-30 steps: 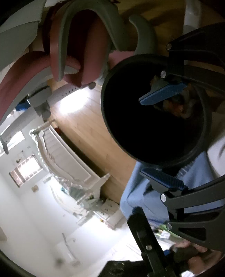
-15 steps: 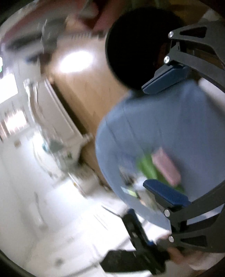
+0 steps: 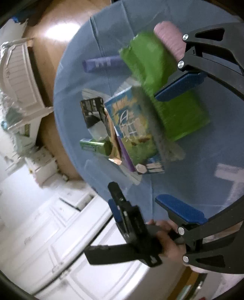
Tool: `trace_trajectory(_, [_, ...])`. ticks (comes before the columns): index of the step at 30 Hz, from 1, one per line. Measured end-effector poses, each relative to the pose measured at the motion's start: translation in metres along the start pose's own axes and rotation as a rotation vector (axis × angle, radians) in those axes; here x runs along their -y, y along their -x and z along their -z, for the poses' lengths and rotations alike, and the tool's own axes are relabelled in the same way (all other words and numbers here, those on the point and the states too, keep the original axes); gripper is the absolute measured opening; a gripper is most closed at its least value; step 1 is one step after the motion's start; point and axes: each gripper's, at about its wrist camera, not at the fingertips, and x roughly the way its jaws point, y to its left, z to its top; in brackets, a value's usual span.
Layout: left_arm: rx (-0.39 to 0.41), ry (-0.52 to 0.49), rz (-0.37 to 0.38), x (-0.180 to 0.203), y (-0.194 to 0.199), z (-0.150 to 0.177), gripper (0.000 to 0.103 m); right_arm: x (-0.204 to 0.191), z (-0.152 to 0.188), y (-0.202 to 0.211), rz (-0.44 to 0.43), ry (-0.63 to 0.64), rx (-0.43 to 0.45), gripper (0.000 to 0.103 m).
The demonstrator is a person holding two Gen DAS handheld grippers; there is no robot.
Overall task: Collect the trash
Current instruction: 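Grasp the clear plastic tray with the left tool while the right tool grasps the green milk carton, then carry the plastic tray and milk carton with both tools over the bin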
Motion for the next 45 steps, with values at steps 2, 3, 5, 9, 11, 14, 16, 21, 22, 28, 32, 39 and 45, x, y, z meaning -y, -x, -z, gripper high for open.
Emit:
trace_trajectory(2, [-0.017, -0.035, -0.024, 0.002, -0.011, -0.005, 0.092, 0.001, -0.009, -0.007, 0.060, -0.028, 0.004, 0.097])
trace_trajectory(3, [-0.026, -0.046, -0.031, 0.002, -0.017, -0.007, 0.092, 0.002, -0.016, -0.009, 0.082, -0.040, 0.002, 0.097])
trace_trajectory(5, [-0.038, -0.055, -0.021, 0.000, -0.021, -0.008, 0.080, 0.005, -0.026, -0.013, 0.108, -0.058, -0.008, 0.097])
trace_trajectory(9, [-0.042, -0.057, 0.018, -0.006, -0.023, -0.003, 0.048, 0.009, -0.044, -0.027, 0.143, -0.089, -0.047, 0.097])
trace_trajectory(11, [-0.032, -0.043, 0.042, -0.007, -0.019, 0.001, 0.047, 0.006, -0.047, -0.034, 0.175, -0.060, -0.052, 0.097])
trace_trajectory(14, [-0.010, -0.025, 0.051, -0.010, -0.011, 0.009, 0.047, 0.000, -0.045, -0.044, 0.248, 0.034, -0.071, 0.074])
trace_trajectory(16, [0.006, -0.005, 0.059, -0.013, -0.004, 0.013, 0.047, 0.000, -0.038, -0.040, 0.235, 0.053, -0.062, 0.066])
trace_trajectory(21, [0.048, 0.055, 0.100, -0.018, 0.013, 0.018, 0.047, -0.002, -0.023, -0.015, 0.184, 0.079, 0.009, 0.056])
trace_trajectory(22, [0.060, 0.062, 0.110, -0.017, 0.018, 0.017, 0.047, -0.004, -0.020, -0.007, 0.166, 0.087, 0.035, 0.055])
trace_trajectory(28, [0.134, 0.066, 0.172, 0.009, 0.047, 0.006, 0.047, -0.010, -0.001, 0.064, 0.088, 0.149, 0.265, 0.052])
trace_trajectory(32, [0.186, 0.051, 0.207, 0.039, 0.062, -0.007, 0.047, -0.007, 0.011, 0.117, 0.111, 0.187, 0.440, 0.052])
trace_trajectory(39, [0.218, 0.001, 0.266, 0.104, 0.062, -0.031, 0.047, 0.035, 0.032, 0.185, 0.218, 0.171, 0.607, 0.052])
trace_trajectory(45, [0.169, -0.069, 0.341, 0.183, 0.038, -0.039, 0.047, 0.112, 0.051, 0.219, 0.291, 0.075, 0.653, 0.052])
